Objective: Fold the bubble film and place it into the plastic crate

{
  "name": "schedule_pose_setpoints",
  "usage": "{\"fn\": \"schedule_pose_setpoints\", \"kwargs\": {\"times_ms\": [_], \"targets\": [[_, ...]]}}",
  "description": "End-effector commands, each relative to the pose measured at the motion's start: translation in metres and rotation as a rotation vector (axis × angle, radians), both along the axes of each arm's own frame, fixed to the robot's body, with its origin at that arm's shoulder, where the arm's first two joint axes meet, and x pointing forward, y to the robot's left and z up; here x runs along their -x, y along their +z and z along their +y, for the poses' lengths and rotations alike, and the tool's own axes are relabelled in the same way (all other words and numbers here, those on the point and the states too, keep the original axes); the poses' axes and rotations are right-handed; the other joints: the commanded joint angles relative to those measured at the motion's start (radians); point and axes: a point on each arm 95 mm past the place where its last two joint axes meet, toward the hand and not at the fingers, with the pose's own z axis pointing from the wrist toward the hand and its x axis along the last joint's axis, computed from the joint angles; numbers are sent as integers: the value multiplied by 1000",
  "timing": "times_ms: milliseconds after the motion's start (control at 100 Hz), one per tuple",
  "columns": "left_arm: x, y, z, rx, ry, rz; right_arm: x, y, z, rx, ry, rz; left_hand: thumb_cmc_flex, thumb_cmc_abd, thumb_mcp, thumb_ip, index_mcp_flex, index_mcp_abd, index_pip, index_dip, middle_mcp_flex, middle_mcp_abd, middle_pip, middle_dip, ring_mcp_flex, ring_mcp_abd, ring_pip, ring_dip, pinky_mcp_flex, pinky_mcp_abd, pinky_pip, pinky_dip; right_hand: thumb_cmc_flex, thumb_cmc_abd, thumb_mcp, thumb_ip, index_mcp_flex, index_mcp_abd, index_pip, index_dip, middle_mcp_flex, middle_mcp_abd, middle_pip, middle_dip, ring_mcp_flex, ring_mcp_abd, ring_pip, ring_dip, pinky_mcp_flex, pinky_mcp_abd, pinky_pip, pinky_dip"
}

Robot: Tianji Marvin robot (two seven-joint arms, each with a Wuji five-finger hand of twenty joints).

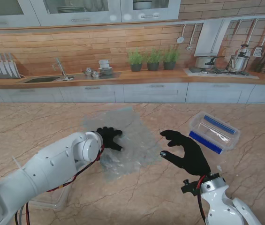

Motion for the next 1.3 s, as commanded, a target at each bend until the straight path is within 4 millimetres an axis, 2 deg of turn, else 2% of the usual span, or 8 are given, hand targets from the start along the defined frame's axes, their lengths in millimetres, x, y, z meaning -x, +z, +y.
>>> {"fn": "schedule_pose_setpoints", "kwargs": {"times_ms": [0,230,380,510,600,730,1070,1290], "targets": [[19,-8,-20,-2,-89,32,2,1,4,-13,6,2,33,32,8,28,28,-24,34,5,33,-18,29,5,-17,-5,-1,11,-3,-21,8,18,-29,31,-5,-11,-10,-24,-8,-5,-2,-10,-9,2,7,-7,17,12,-10,4,25,19],[54,-3,-51,-51,-292,43,4,2,3,-17,7,-4,41,82,-29,24,29,-13,49,-7,55,-10,94,2,1,16,50,91,59,22,37,58,-32,37,-7,-10,-7,-23,-9,-6,0,-8,-10,1,7,-6,17,12,-9,5,24,20],[65,2,-60,-79,-292,25,5,2,3,-25,4,-7,64,94,-48,29,30,0,86,7,89,12,183,24,84,85,238,168,149,103,123,145,-37,46,-8,-9,-5,-20,-10,-7,2,-6,-11,1,7,-3,17,13,-10,6,24,20],[68,8,-63,-78,-266,51,6,3,3,-29,2,-8,76,99,-47,30,30,16,125,8,166,36,224,36,238,142,406,241,148,166,510,271,-39,52,-9,-9,-2,-23,-10,-7,3,-4,-12,1,7,-2,18,13,-10,8,23,21],[70,12,-64,-87,-273,66,6,3,3,-30,2,-10,77,106,-49,30,30,32,148,6,228,55,247,44,355,183,505,279,151,209,871,150,-38,52,-10,-8,-2,-21,-11,-7,4,-5,-12,1,9,-2,18,13,-8,7,24,21],[73,15,-65,-95,-271,104,6,3,3,-31,2,-8,75,117,-50,30,32,47,160,8,276,73,270,50,446,207,589,305,211,242,995,185,-39,54,-11,-8,-2,-21,-11,-8,3,-4,-13,1,8,0,18,13,-9,7,23,22],[85,19,-65,-62,-295,124,6,3,3,-33,2,-6,78,128,-53,30,38,53,178,10,287,73,273,47,437,220,585,288,202,254,991,188,-42,61,-13,-8,0,-22,-12,-8,5,-3,-13,0,7,2,18,13,-9,8,22,22],[86,16,-66,-126,-393,56,6,3,3,-37,2,-7,121,91,-30,33,53,47,193,15,274,49,274,49,409,178,551,272,178,229,942,163,-43,69,-14,-7,2,-21,-12,-8,6,-1,-14,0,7,2,17,13,-9,9,22,23]]}}
